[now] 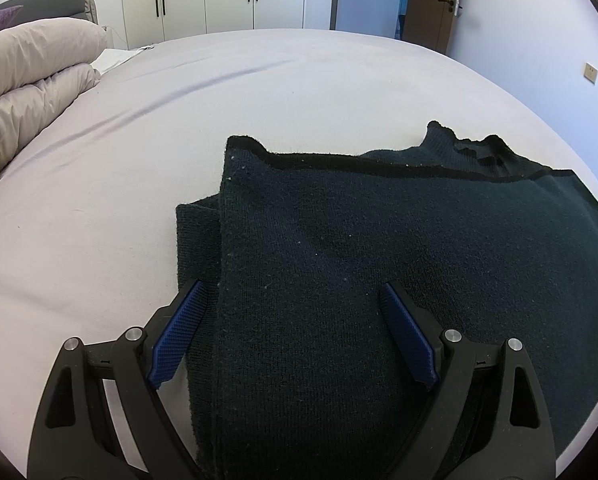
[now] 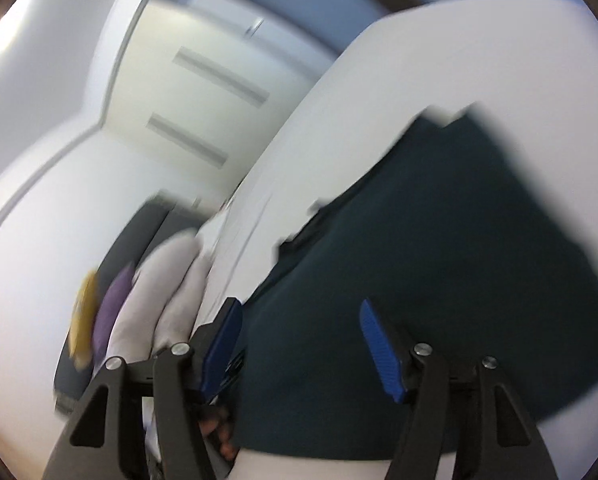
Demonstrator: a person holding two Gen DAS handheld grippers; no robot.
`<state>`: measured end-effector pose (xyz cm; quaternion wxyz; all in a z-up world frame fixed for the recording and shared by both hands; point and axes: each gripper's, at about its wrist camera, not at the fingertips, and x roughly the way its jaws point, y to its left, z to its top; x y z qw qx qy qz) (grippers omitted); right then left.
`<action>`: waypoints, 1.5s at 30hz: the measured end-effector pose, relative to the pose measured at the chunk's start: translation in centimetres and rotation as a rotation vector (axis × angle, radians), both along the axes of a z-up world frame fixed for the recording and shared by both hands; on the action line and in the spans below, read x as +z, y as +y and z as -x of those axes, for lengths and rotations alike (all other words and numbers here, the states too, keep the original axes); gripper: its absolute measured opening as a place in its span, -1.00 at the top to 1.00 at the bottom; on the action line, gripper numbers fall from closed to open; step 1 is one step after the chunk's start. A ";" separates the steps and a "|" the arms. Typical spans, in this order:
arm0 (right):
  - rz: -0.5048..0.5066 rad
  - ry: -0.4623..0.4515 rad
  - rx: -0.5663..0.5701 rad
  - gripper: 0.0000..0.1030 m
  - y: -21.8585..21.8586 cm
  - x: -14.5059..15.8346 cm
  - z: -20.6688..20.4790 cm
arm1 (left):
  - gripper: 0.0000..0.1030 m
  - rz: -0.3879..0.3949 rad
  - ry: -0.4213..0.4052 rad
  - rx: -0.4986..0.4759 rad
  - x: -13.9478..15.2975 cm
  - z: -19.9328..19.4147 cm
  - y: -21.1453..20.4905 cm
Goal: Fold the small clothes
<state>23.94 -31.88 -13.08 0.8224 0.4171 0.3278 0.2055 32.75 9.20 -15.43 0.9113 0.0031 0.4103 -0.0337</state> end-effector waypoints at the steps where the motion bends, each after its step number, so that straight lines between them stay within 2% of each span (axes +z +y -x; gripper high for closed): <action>1: 0.021 0.000 0.035 -0.27 1.6 0.2 -0.7 | -0.74 0.001 0.000 0.000 0.0 -0.1 0.0; 4: 0.063 0.017 0.129 -0.27 4.6 -0.2 -2.1 | -0.74 0.002 -0.001 0.000 0.0 0.0 0.0; 8: 0.082 0.089 0.129 -0.22 5.0 -2.4 -3.0 | -0.74 0.009 -0.004 -0.001 0.0 -0.1 0.0; 12: 0.030 0.057 0.114 0.00 3.6 -3.7 -2.2 | -0.74 0.016 -0.006 -0.002 0.0 0.0 0.1; 15: 0.018 0.027 0.110 0.03 3.5 -4.2 -1.9 | -0.74 0.024 0.003 -0.001 0.2 -0.2 0.2; 17: 0.036 0.032 0.110 0.02 3.8 -3.8 -2.1 | -0.74 0.057 0.020 0.003 0.9 -0.2 0.7; 19: 0.061 0.054 0.104 -0.02 4.2 -3.3 -2.3 | -0.74 0.123 0.025 0.048 2.0 0.7 2.1; 21: 0.067 0.064 0.095 -0.38 4.4 -2.3 -1.9 | -0.74 0.205 0.014 0.089 2.8 2.0 3.9; 23: 0.070 0.029 0.086 -0.49 4.8 -1.0 -1.0 | -0.74 0.288 -0.002 0.125 3.5 3.7 5.8; 27: 0.043 0.017 0.171 -0.49 7.8 0.1 -1.1 | -0.74 0.381 -0.004 0.153 4.2 6.8 8.1; 29: 0.055 0.023 0.211 -0.49 9.7 0.2 -1.4 | -0.74 0.443 0.032 0.165 3.5 7.7 8.9; 32: 0.029 0.062 0.241 -0.49 11.9 -0.9 -1.8 | -0.73 0.606 0.129 0.182 1.2 8.4 9.9; 37: -0.029 0.084 0.269 -0.49 13.4 -2.0 -1.6 | -0.73 0.757 0.179 0.134 -0.2 7.5 9.9; 45: -0.086 0.109 0.248 -0.45 12.6 -2.5 -1.8 | -0.73 0.872 0.294 0.081 -1.9 4.2 9.9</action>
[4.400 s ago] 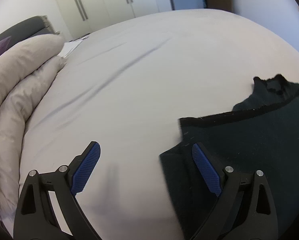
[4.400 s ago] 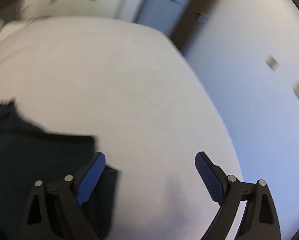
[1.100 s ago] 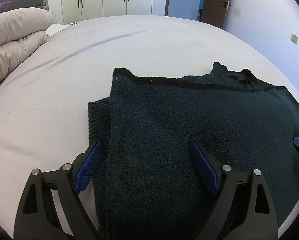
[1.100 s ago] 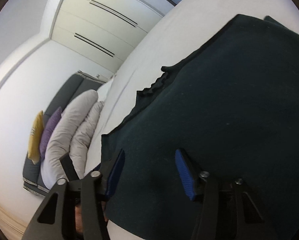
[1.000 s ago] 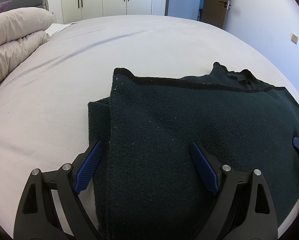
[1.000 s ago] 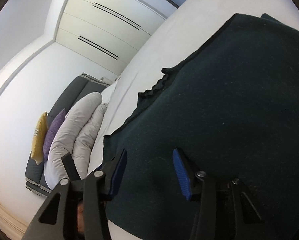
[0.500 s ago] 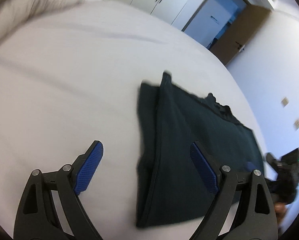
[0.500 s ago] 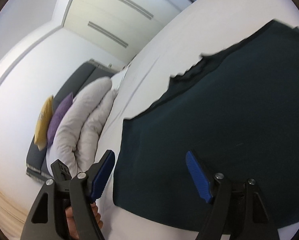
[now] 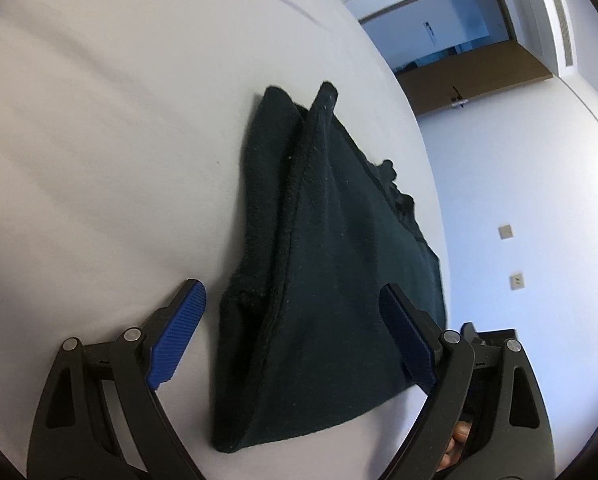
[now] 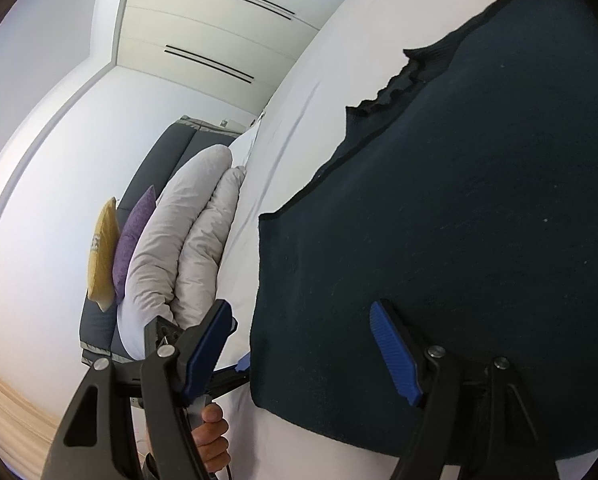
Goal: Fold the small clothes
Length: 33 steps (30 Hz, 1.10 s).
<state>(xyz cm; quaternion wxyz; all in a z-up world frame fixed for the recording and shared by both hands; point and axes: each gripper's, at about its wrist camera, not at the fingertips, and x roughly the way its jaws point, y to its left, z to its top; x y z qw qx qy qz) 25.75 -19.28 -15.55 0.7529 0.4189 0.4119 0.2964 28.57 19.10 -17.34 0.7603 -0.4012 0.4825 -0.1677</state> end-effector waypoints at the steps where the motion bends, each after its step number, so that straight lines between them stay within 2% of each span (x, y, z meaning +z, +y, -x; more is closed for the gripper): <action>1: -0.004 0.003 -0.002 -0.45 0.0 0.0 0.0 | -0.72 0.021 0.014 -0.016 -0.2 -0.4 0.2; 5: -0.004 0.004 0.002 -0.45 0.3 0.0 0.0 | -0.68 0.083 0.072 -0.039 -0.6 -2.0 0.6; 6: -0.001 0.004 0.004 -0.45 0.5 0.1 0.0 | -0.56 0.094 0.081 -0.040 -0.8 -2.3 0.6; 7: 0.000 0.004 0.007 -0.45 0.6 0.1 -0.1 | -0.26 0.105 0.088 -0.042 -1.0 -2.5 0.6; 8: 0.000 0.004 0.010 -0.45 0.7 0.2 -0.1 | -0.07 0.116 0.097 -0.044 -1.3 -2.5 0.5; 9: 0.000 0.004 0.013 -0.45 0.8 0.3 -0.1 | 0.34 0.134 0.118 -0.039 -2.1 -2.5 0.6; 10: 0.002 0.003 0.016 -0.45 0.9 0.4 -0.2 | 0.49 0.146 0.131 -0.025 -2.8 -2.3 0.7; 12: 0.004 0.000 0.020 -0.45 1.0 0.7 -0.4 | 0.51 0.181 0.115 -0.011 -3.3 -1.8 1.1; 16: 0.012 0.000 0.036 -0.45 1.6 1.1 -1.2 | 0.51 0.155 0.125 -0.041 -2.9 -1.9 -0.2; 22: 0.035 0.016 0.102 -0.45 4.0 1.1 -3.0 | 0.51 0.173 0.117 -0.004 -2.9 -1.2 -0.4; 25: 0.074 0.057 0.121 -0.42 4.8 -0.2 -3.8 | 0.66 0.149 0.100 0.011 -2.6 -0.9 -0.7; 27: 0.062 0.060 0.116 -0.41 4.7 -0.7 -4.0 | 0.70 0.139 0.095 0.032 -2.1 -0.5 -0.8; 29: 0.034 0.061 0.117 -0.40 4.3 -0.8 -4.0 | 0.72 0.099 0.084 0.047 -1.1 -0.2 -1.0; 33: -0.002 0.068 0.120 -0.40 2.7 -0.3 -3.7 | 0.73 -0.070 -0.018 0.021 3.7 0.1 -3.7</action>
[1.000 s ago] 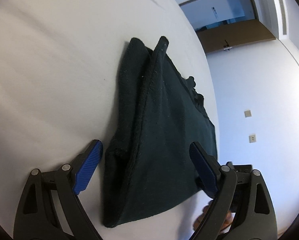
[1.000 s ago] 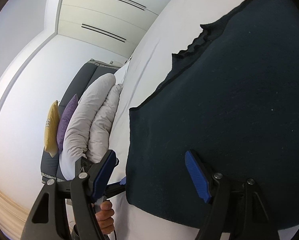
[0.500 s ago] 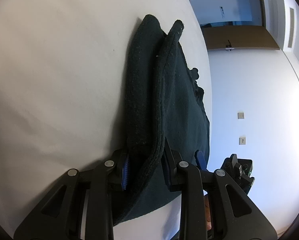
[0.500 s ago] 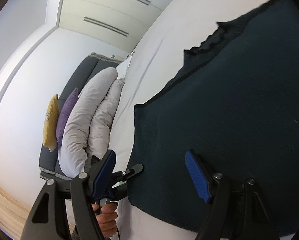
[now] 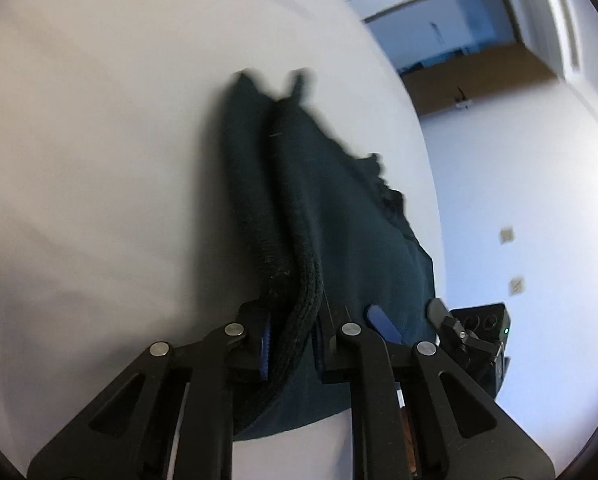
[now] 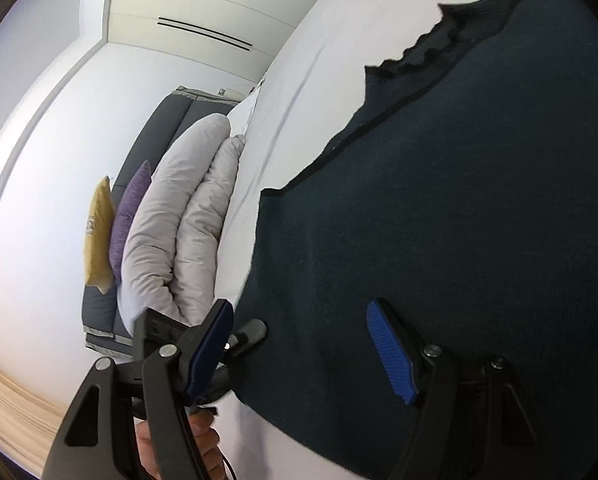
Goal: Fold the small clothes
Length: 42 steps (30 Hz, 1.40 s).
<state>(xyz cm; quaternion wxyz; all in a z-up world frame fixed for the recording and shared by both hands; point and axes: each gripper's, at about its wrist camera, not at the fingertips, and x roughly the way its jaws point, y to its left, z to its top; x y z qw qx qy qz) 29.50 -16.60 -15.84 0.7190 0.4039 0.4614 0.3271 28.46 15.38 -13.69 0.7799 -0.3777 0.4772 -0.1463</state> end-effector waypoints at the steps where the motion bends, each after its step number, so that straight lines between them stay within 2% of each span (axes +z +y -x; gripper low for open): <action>1: -0.001 -0.002 -0.002 -0.40 -0.6 0.3 0.0 | 0.73 -0.042 -0.034 -0.014 1.6 -0.1 -1.4; 3: -0.006 -0.009 -0.010 -0.42 -2.2 1.0 -0.1 | 0.73 -0.137 -0.114 -0.064 4.4 -0.4 -5.6; 5: -0.032 -0.013 -0.032 -0.45 -4.8 1.6 -0.6 | 0.73 -0.263 -0.177 -0.129 5.6 -0.4 -10.5; 7: -0.059 0.006 -0.065 -0.49 -7.5 1.7 -1.6 | 0.73 -0.359 -0.197 -0.169 4.5 -0.3 -14.8; 9: -0.077 0.030 -0.072 -0.53 -9.4 1.6 -2.5 | 0.73 -0.386 -0.199 -0.173 3.1 0.0 -16.8; 10: -0.076 0.038 -0.063 -0.54 -9.7 1.6 -2.8 | 0.73 -0.440 -0.221 -0.178 2.5 0.6 -18.0; 13: -0.036 0.055 0.010 -0.55 -9.2 1.3 -3.8 | 0.73 -0.534 -0.273 -0.183 2.4 1.3 -19.6; 16: -0.006 0.072 0.049 -0.55 -7.6 1.1 -4.5 | 0.73 -0.579 -0.276 -0.198 2.5 1.1 -19.9; 20: -0.047 0.038 0.086 -0.55 -5.2 2.5 -5.0 | 0.73 -0.679 -0.309 -0.216 2.7 1.9 -21.1; 22: -0.020 0.016 0.108 -0.55 -4.0 3.5 -5.5 | 0.73 -0.712 -0.321 -0.219 2.6 2.2 -21.8; 29: 0.089 0.023 0.186 -0.55 -1.7 4.6 -6.4 | 0.72 -0.833 -0.340 -0.245 2.3 2.6 -24.8; 31: 0.140 0.029 0.213 -0.40 -1.0 4.5 -6.4 | 0.72 -0.866 -0.343 -0.256 2.2 2.2 -26.6; 32: 0.170 0.028 0.229 -0.11 -0.5 4.3 -6.4 | 0.72 -0.877 -0.348 -0.261 1.9 3.1 -26.1; 33: 0.205 0.031 0.244 0.09 -0.3 4.0 -6.2 | 0.72 -0.887 -0.348 -0.266 1.9 3.2 -26.4; 34: 0.227 0.032 0.244 0.17 -0.3 3.7 -6.2 | 0.72 -0.896 -0.349 -0.272 1.8 3.3 -26.7; 36: 0.241 0.025 0.229 0.51 -1.0 3.5 -6.1 | 0.72 -0.911 -0.349 -0.277 1.8 3.5 -27.3; 38: 0.249 0.017 0.193 0.68 -2.5 3.4 -5.9 | 0.71 -0.920 -0.349 -0.285 1.9 3.6 -28.0; 42: 0.274 -0.011 0.148 0.73 -5.2 3.4 -5.5 | 0.71 -0.943 -0.355 -0.318 1.5 2.5 -30.0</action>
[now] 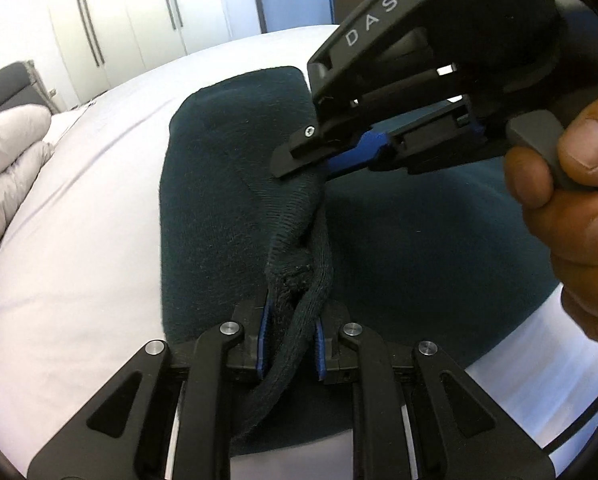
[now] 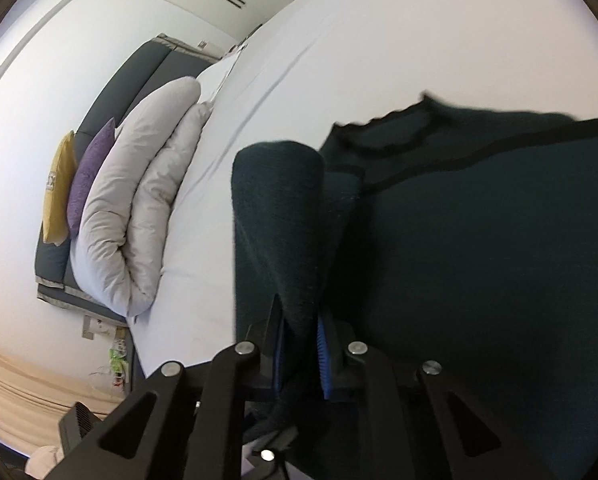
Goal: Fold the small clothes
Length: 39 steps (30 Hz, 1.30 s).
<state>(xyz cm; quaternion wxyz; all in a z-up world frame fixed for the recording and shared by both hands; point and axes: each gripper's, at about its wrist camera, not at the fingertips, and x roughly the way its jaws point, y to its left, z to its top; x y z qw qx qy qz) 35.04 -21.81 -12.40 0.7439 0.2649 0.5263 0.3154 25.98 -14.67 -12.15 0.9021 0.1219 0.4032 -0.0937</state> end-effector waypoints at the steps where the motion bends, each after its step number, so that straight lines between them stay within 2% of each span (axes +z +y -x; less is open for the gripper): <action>1: 0.011 -0.010 -0.004 0.73 -0.5 0.1 0.2 | 0.70 -0.013 0.000 -0.013 0.0 -0.1 -1.0; 5: 0.044 -0.058 -0.044 0.75 -3.4 0.6 0.6 | 0.68 -0.021 0.003 -0.055 0.6 -0.2 -4.4; 8: 0.044 -0.069 -0.080 0.75 -6.5 0.6 0.4 | 0.50 0.015 0.025 -0.108 1.3 0.0 -6.9; 9: 0.046 -0.068 -0.088 0.75 -7.5 0.5 0.4 | 0.34 0.038 0.036 -0.126 1.6 0.2 -7.5; 10: 0.049 -0.067 -0.097 0.75 -8.7 0.5 0.3 | -0.13 0.087 0.055 -0.148 2.0 0.7 -8.0; 12: 0.061 -0.071 -0.127 0.75 -11.2 0.3 0.0 | -0.47 0.156 0.060 -0.170 2.7 1.6 -8.0; 15: 0.056 -0.068 -0.172 0.75 -14.7 0.0 -0.1 | -0.48 0.260 0.052 -0.222 4.1 3.0 -7.5; 16: 0.057 -0.064 -0.189 0.75 -16.2 -0.2 -0.3 | -0.48 0.279 0.024 -0.224 4.7 3.1 -7.1; 19: 0.051 -0.048 -0.230 0.75 -19.1 -0.9 -0.4 | -0.48 0.244 -0.040 -0.172 4.9 2.0 -6.2; 25: -0.010 0.004 -0.288 0.72 -21.4 -3.8 0.0 | -0.48 0.192 0.065 -0.108 0.7 -2.6 -5.2; 26: -0.031 0.015 -0.297 0.66 -21.5 -4.1 0.2 | -0.48 0.181 0.068 -0.104 0.4 -3.1 -5.5; 28: -0.086 0.037 -0.305 0.42 -21.6 -4.4 0.9 | -0.50 0.163 0.054 -0.107 -0.2 -2.6 -5.8; 29: -0.108 0.032 -0.293 0.17 -21.4 -4.2 1.5 | -0.50 0.163 0.051 -0.109 -0.3 -2.8 -5.7; 30: -0.105 0.019 -0.285 0.07 -21.1 -3.9 2.1 | -0.51 0.166 0.049 -0.110 -0.4 -2.8 -5.7; 32: -0.076 -0.002 -0.252 0.03 -19.9 -3.1 3.4 | -0.53 0.171 0.047 -0.110 -0.5 -2.4 -5.9; 34: -0.054 0.000 -0.226 0.05 -18.8 -2.9 4.3 | -0.53 0.179 0.053 -0.104 -0.6 -2.3 -5.9; 36: -0.023 -0.008 -0.223 0.46 -18.4 -3.1 4.9 | -0.53 0.191 0.058 -0.104 0.0 -2.4 -5.4; 37: -0.007 -0.003 -0.236 0.60 -18.7 -3.4 5.2 | -0.53 0.196 0.061 -0.106 -0.1 -2.5 -5.3; 39: -0.023 0.013 -0.270 0.69 -19.6 -3.9 5.5 | -0.53 0.194 0.063 -0.112 -0.1 -2.6 -5.1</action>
